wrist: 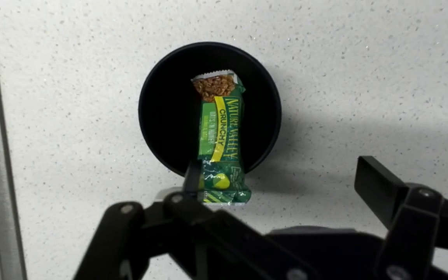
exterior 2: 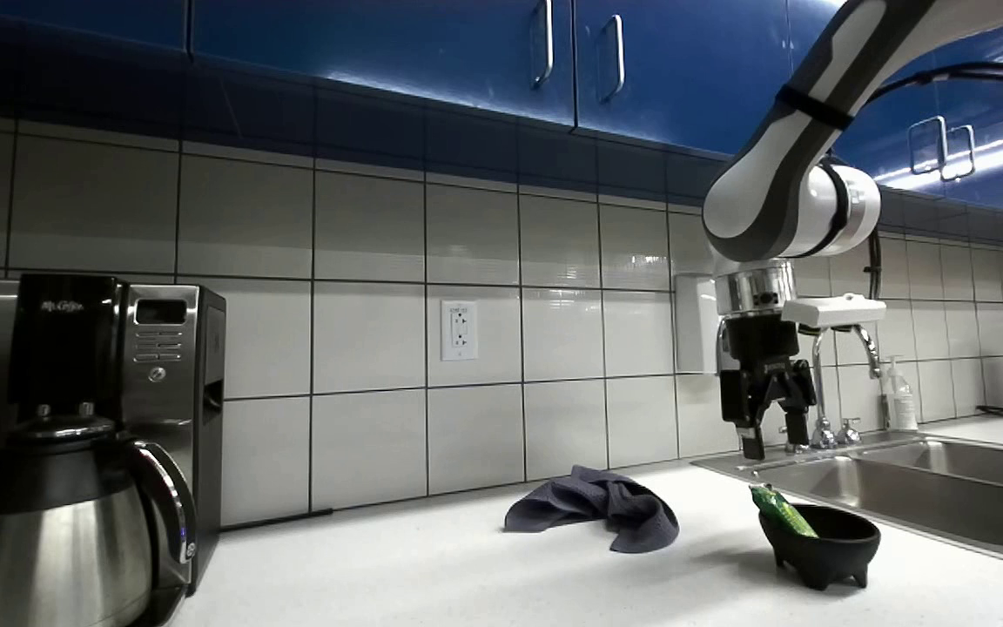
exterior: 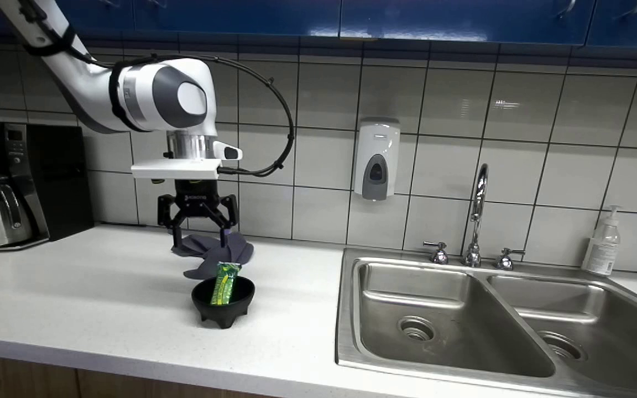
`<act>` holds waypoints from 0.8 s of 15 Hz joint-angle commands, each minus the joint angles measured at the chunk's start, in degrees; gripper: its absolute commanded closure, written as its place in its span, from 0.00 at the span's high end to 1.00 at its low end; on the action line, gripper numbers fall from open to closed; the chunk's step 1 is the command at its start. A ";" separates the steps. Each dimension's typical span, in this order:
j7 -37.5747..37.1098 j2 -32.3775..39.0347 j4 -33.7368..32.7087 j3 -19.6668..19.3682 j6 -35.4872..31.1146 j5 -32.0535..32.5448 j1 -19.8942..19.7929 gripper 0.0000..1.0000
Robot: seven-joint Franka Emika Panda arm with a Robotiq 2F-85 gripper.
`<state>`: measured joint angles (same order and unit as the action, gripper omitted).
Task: Put the green bar in the bowl
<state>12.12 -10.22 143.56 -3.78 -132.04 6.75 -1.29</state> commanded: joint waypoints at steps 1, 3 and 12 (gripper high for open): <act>-0.90 -7.28 4.82 1.08 2.12 -0.93 0.54 1.00; -1.43 -10.53 8.01 1.39 1.70 -1.04 0.97 1.00; -1.60 -15.70 14.22 1.07 0.89 -1.40 1.65 1.00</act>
<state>10.48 -25.91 157.85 -2.83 -131.25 5.42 0.45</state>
